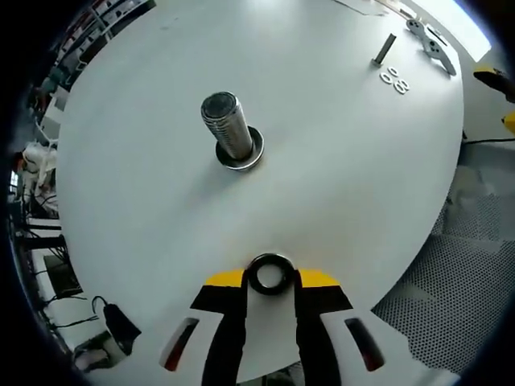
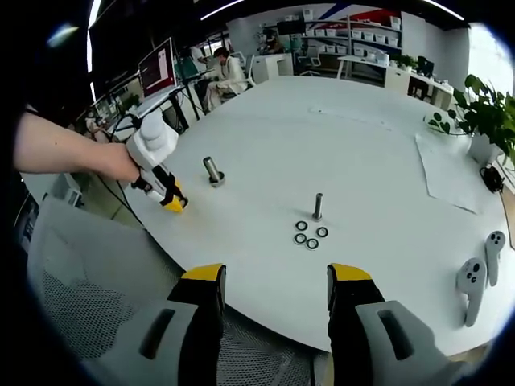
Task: Place the washer onto the threaded stud by aligning its center hole with the stud, sliding it down to the base, and recovering from edge contact or off-axis alignment until the washer reaches the visible bottom stop.
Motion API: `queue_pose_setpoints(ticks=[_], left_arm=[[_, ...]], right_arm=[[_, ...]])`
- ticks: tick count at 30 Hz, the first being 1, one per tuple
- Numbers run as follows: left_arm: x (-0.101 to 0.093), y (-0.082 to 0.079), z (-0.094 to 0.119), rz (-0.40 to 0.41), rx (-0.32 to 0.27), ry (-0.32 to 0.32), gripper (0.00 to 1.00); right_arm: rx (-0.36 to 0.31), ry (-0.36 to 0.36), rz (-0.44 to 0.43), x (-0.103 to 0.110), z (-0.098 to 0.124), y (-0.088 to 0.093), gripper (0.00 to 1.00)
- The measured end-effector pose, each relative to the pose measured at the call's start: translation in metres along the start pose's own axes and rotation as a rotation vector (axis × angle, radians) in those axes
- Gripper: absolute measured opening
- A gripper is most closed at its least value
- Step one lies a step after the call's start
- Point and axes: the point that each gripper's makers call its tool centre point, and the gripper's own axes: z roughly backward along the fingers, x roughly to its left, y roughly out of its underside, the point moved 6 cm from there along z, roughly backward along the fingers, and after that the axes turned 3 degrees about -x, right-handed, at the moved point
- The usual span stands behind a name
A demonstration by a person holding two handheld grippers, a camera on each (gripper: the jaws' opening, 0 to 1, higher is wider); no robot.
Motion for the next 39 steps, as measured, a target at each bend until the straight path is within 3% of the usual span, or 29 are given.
queue_pose_setpoints(ticks=[3,5,11,25,31,39], left_arm=[[0.001,0.004,0.001,-0.008,-0.058,0.006,0.2],[0.001,0.006,0.002,-0.004,-0.067,0.008,0.2],[0.002,0.002,0.0,-0.011,-0.044,0.011,0.2],[0.005,0.002,0.002,-0.015,-0.07,0.026,0.19],[0.011,-0.001,0.009,-0.015,-0.097,0.015,0.18],[0.022,-0.017,0.027,0.018,-0.162,0.027,0.19]], right_arm=[[0.005,0.002,0.002,0.0,0.0,0.001,0.53],[0.005,0.004,0.003,0.0,0.0,0.001,0.53],[-0.005,0.019,-0.03,-0.005,0.001,0.0,0.53],[-0.006,0.038,-0.043,-0.009,0.001,0.001,0.53],[-0.009,0.042,-0.044,-0.009,0.002,0.001,0.53],[-0.011,0.041,-0.041,-0.009,0.003,0.0,0.53]])
